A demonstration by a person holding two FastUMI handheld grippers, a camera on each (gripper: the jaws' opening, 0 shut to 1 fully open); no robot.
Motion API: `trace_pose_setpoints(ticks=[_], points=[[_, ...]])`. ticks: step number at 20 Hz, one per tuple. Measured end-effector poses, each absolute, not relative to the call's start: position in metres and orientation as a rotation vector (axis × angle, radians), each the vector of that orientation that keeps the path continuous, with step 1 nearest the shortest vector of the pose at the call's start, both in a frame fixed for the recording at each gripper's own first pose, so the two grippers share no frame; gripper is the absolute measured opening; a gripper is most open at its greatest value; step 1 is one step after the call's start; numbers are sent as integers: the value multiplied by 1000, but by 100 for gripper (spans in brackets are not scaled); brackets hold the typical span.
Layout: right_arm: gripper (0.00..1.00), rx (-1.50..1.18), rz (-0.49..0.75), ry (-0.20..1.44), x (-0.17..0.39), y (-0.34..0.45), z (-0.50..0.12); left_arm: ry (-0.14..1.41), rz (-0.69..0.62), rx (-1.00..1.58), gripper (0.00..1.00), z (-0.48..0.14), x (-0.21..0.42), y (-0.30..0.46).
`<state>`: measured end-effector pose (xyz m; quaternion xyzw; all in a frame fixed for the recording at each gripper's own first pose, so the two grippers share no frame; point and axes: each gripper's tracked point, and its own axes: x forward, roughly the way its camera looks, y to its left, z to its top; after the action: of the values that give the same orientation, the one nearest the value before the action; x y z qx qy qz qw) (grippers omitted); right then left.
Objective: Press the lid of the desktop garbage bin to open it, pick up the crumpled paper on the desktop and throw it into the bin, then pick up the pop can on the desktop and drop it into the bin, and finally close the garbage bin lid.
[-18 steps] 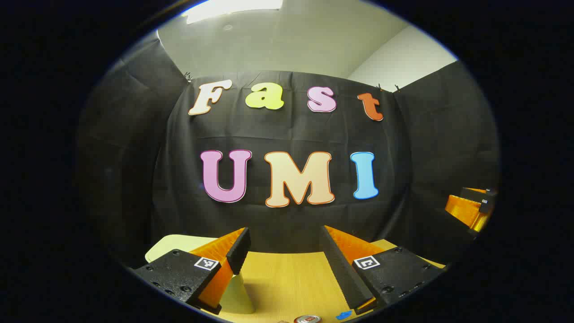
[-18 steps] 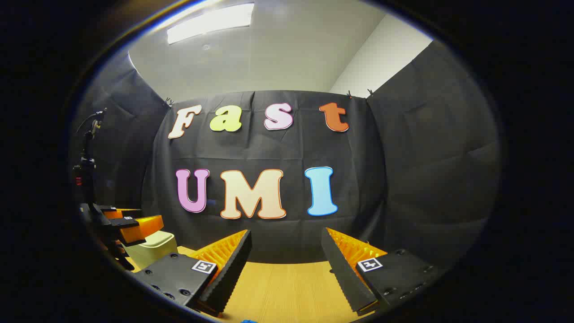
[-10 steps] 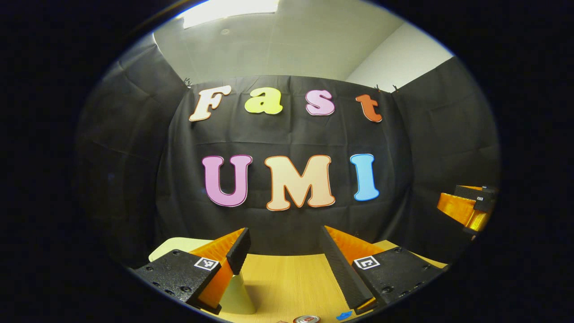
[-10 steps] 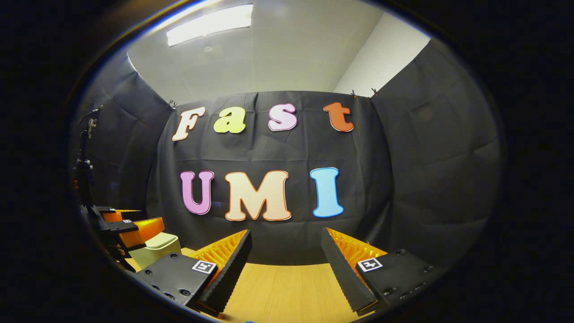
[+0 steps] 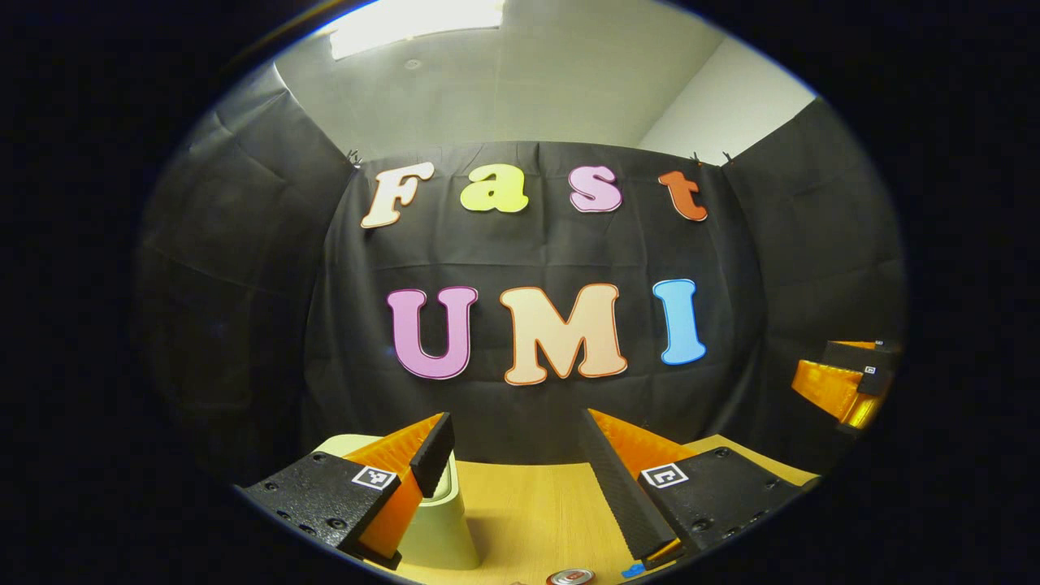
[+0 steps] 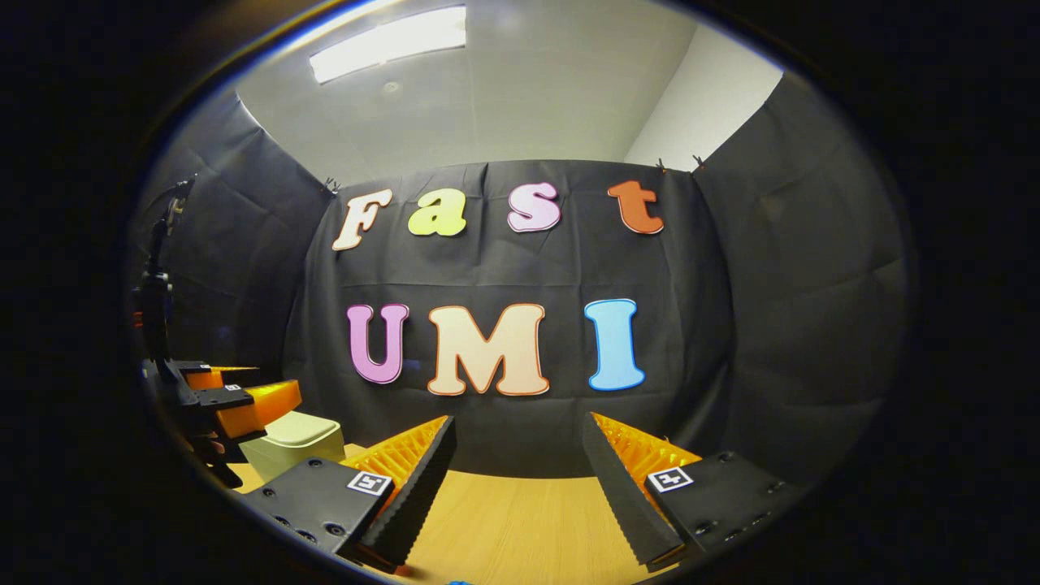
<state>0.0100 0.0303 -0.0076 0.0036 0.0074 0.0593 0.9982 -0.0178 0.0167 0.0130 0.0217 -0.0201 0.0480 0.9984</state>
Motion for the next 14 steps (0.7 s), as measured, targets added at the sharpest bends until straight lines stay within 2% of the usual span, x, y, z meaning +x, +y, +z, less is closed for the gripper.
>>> trace_pose_setpoints(ticks=[6, 8, 11, 14], points=[[98, 1, 142, 21, 6, 36, -10, -37, 100, 43, 93, 11, -24, 19], [98, -1, 146, 20, 5, 37, -11, -45, 92, 30, 90, 13, -26, 19], [98, -6, 155, 25, 4, 41, -14, -59, 103, 37, 70, 17, -28, 27], [98, -3, 166, 31, 4, 47, -16, -62, 120, 43, 43, 18, -31, 37]])
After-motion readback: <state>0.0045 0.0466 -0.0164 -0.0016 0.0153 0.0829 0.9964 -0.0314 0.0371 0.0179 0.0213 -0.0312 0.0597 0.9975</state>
